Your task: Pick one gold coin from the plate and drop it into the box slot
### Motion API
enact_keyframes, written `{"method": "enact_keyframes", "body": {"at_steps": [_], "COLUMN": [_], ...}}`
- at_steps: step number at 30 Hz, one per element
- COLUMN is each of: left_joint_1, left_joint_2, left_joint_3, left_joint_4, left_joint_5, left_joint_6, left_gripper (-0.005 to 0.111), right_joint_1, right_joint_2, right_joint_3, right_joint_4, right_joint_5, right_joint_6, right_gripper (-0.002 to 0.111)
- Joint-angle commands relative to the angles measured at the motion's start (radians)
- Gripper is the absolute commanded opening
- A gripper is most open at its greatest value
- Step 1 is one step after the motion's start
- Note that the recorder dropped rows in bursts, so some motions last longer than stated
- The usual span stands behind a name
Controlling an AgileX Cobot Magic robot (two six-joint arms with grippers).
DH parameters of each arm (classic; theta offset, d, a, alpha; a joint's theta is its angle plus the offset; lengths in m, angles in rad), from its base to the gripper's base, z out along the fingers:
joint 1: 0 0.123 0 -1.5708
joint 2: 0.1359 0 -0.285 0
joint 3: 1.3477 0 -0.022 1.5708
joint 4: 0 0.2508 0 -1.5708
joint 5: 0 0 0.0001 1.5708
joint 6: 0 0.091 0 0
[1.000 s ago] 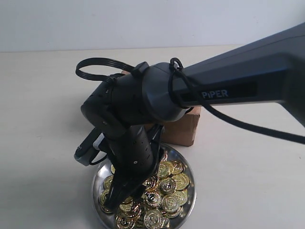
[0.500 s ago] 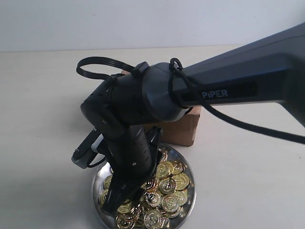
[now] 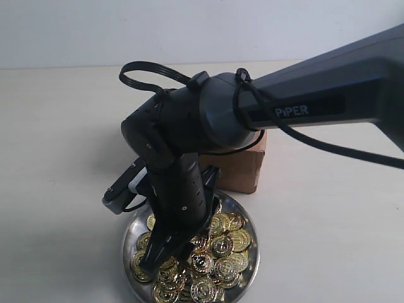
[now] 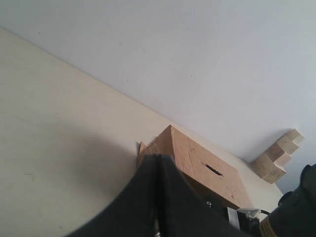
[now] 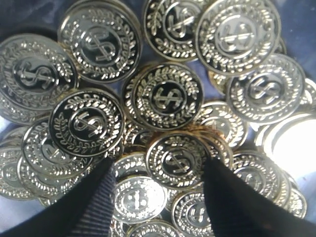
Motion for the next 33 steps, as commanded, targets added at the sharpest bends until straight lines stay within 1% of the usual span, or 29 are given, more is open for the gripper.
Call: {"method": "enact_keyframes", "body": {"at_steps": [1, 7, 12, 23, 33], "left_joint_1": [-0.006, -0.006, -0.006, -0.006, -0.006], "left_joint_2": [-0.006, -0.006, -0.006, -0.006, -0.006], "left_joint_3": [-0.004, -0.004, -0.004, -0.004, -0.004], "left_joint_4": [0.002, 0.002, 0.002, 0.002, 0.002], "left_joint_5": [-0.004, -0.004, -0.004, -0.004, -0.004], "left_joint_6": [0.004, 0.004, 0.004, 0.004, 0.004], "left_gripper": [0.000, 0.000, 0.000, 0.000, 0.000], "right_joint_1": [-0.006, -0.007, -0.007, -0.008, -0.030], "right_joint_2": [-0.002, -0.002, -0.002, -0.002, -0.002], "right_joint_3": [-0.006, -0.006, -0.006, -0.006, -0.006], "right_joint_4": [0.000, -0.002, -0.002, -0.007, 0.007], "right_joint_5": [-0.009, -0.012, -0.012, -0.012, -0.006], "right_joint_6": [-0.010, -0.010, -0.001, -0.001, -0.007], "right_gripper": [0.051, 0.051, 0.057, 0.057, 0.057]}}
